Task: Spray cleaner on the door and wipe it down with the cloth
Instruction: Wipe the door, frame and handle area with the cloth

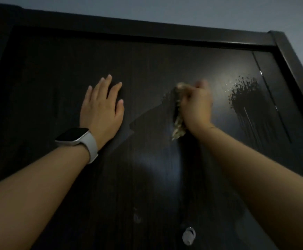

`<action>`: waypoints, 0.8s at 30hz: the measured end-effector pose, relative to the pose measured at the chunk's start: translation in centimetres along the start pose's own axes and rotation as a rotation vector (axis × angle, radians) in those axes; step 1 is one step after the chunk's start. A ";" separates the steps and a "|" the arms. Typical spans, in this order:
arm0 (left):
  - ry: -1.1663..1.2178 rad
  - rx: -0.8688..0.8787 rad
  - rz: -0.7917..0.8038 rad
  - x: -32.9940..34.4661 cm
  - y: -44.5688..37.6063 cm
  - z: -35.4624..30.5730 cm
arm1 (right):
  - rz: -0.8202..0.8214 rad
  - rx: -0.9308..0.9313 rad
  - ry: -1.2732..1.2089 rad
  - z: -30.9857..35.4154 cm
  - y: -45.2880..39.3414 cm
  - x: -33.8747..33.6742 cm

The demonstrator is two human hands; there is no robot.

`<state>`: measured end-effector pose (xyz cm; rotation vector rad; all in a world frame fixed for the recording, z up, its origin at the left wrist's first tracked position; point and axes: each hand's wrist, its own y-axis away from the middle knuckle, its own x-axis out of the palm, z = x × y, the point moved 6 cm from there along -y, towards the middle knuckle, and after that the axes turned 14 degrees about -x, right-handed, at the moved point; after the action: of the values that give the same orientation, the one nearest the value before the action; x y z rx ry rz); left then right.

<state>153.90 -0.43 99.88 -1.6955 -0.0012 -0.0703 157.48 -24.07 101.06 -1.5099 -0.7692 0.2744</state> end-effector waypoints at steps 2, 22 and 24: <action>0.025 -0.045 -0.002 0.4 -0.6 0.3 | 0.082 -0.248 -0.079 5.3 1.5 2.4; 0.059 -0.006 -0.049 1.0 -0.4 0.9 | 0.077 -0.351 0.168 8.3 -5.9 6.7; 0.055 -0.007 -0.061 1.0 -0.5 0.8 | 0.107 -0.443 0.144 9.1 -5.8 6.6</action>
<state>154.96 0.43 100.33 -1.7005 -0.0121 -0.1629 155.18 -13.37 107.42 -1.9689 -0.6609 0.0738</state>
